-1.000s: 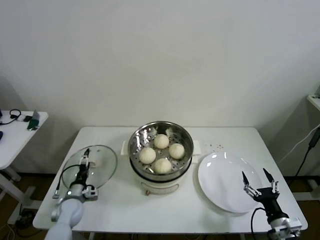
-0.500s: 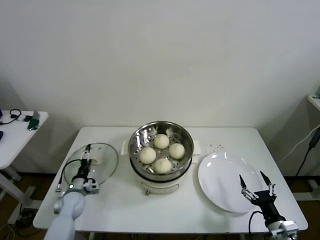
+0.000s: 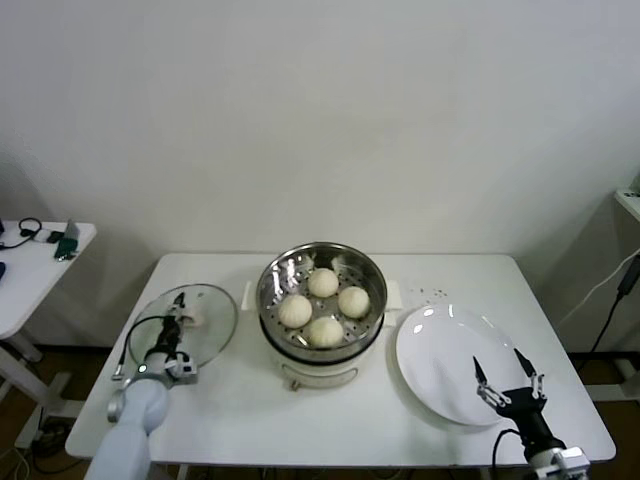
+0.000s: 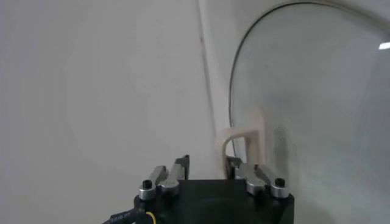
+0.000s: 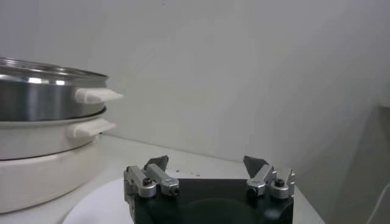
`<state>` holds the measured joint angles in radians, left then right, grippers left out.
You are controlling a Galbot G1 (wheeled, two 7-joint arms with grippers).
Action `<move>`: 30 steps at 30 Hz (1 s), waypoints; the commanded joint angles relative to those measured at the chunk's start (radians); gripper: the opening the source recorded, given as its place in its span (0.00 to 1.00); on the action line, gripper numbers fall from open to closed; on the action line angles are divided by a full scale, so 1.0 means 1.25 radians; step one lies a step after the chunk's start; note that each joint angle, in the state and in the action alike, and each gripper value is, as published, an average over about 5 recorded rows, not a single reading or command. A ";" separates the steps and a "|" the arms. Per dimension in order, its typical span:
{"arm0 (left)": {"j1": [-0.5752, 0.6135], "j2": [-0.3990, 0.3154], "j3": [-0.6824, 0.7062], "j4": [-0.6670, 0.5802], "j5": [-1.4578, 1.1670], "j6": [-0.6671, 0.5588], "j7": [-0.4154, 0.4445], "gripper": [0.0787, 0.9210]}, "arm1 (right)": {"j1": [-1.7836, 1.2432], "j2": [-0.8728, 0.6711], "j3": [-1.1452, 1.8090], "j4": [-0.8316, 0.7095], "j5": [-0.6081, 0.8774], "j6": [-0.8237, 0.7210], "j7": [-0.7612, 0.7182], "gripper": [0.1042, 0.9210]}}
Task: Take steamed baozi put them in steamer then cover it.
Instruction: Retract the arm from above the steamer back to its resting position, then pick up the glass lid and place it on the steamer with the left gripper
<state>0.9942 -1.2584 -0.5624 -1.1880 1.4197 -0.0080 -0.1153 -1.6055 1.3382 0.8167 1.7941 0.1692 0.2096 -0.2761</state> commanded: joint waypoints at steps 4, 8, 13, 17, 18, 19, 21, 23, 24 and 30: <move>0.000 0.002 0.002 0.000 -0.031 -0.007 0.000 0.25 | 0.000 0.009 0.003 -0.003 -0.010 0.006 -0.003 0.88; 0.017 0.009 0.004 -0.037 -0.055 -0.003 -0.002 0.13 | 0.000 0.009 0.004 -0.005 -0.011 0.009 -0.005 0.88; 0.052 0.023 0.003 -0.115 -0.090 0.012 -0.002 0.09 | 0.001 0.006 0.007 -0.007 -0.012 0.011 -0.006 0.88; 0.095 0.039 -0.003 -0.204 -0.119 0.030 0.000 0.09 | 0.003 0.002 0.010 -0.009 -0.010 0.013 -0.007 0.88; 0.108 0.043 -0.005 -0.229 -0.126 0.034 0.000 0.09 | 0.004 0.001 0.011 -0.010 -0.010 0.013 -0.007 0.88; 0.119 0.046 -0.007 -0.253 -0.132 0.038 0.000 0.09 | 0.005 -0.001 0.012 -0.011 -0.010 0.014 -0.006 0.88; 0.146 0.053 -0.012 -0.306 -0.148 0.051 0.001 0.09 | 0.008 -0.004 0.013 -0.014 -0.009 0.014 -0.006 0.88; 0.176 0.060 -0.019 -0.361 -0.162 0.070 0.003 0.09 | 0.011 -0.008 0.014 -0.017 -0.008 0.014 -0.006 0.88; 0.193 0.063 -0.022 -0.390 -0.169 0.083 0.004 0.09 | 0.013 -0.010 0.014 -0.019 -0.008 0.014 -0.006 0.88; 0.294 0.091 -0.040 -0.559 -0.170 0.199 0.003 0.09 | 0.029 -0.032 0.013 -0.032 -0.006 0.010 -0.002 0.88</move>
<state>1.1702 -1.1837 -0.5915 -1.5248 1.2498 0.0744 -0.1074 -1.5832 1.3198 0.8339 1.7665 0.1601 0.2246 -0.2827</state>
